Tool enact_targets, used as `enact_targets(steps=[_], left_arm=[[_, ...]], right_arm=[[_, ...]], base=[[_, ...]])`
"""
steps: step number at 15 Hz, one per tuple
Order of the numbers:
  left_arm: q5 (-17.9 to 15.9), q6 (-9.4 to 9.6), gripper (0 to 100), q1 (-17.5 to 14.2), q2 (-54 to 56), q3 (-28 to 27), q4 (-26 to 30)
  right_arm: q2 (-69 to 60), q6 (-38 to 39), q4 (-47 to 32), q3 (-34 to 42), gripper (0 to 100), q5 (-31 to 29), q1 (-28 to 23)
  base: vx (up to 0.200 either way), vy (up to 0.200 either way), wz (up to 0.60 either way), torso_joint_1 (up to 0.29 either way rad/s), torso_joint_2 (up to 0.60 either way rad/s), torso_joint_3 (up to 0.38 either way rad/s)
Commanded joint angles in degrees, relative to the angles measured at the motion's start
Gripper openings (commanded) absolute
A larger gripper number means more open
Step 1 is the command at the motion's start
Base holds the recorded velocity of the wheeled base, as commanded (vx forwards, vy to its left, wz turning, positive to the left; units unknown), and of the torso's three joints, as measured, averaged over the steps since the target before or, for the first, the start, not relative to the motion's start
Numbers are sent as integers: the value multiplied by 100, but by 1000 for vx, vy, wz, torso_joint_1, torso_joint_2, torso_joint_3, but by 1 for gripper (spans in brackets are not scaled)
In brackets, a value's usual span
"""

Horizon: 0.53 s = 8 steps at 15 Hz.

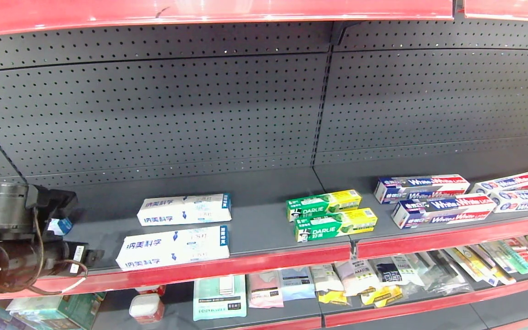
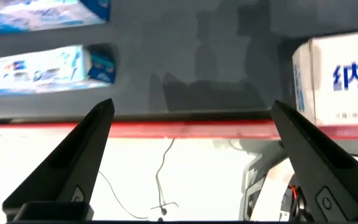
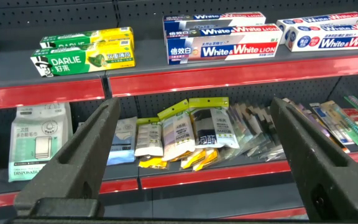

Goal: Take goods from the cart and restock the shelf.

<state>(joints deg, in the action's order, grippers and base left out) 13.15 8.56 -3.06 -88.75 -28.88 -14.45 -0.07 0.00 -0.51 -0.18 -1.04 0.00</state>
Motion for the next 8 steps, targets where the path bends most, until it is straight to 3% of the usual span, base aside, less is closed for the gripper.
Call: enact_targets(steps=[1, 4, 8], left_arm=[[-6, 23, 100, -28, 657, 278, 3], [-23, 23, 100, -28, 2019, 858, 232], [-111, -12, 100, -28, 3909, 972, 1453]], right_arm=[[7, 0, -2, 1, 100, -2, 0], [7, 0, -2, 1, 100, -2, 0], [7, 0, -2, 1, 100, -2, 0]], base=[[0, 0, 0, 0, 0, 0], [0, 0, 0, 0, 0, 0], [0, 0, 0, 0, 0, 0]])
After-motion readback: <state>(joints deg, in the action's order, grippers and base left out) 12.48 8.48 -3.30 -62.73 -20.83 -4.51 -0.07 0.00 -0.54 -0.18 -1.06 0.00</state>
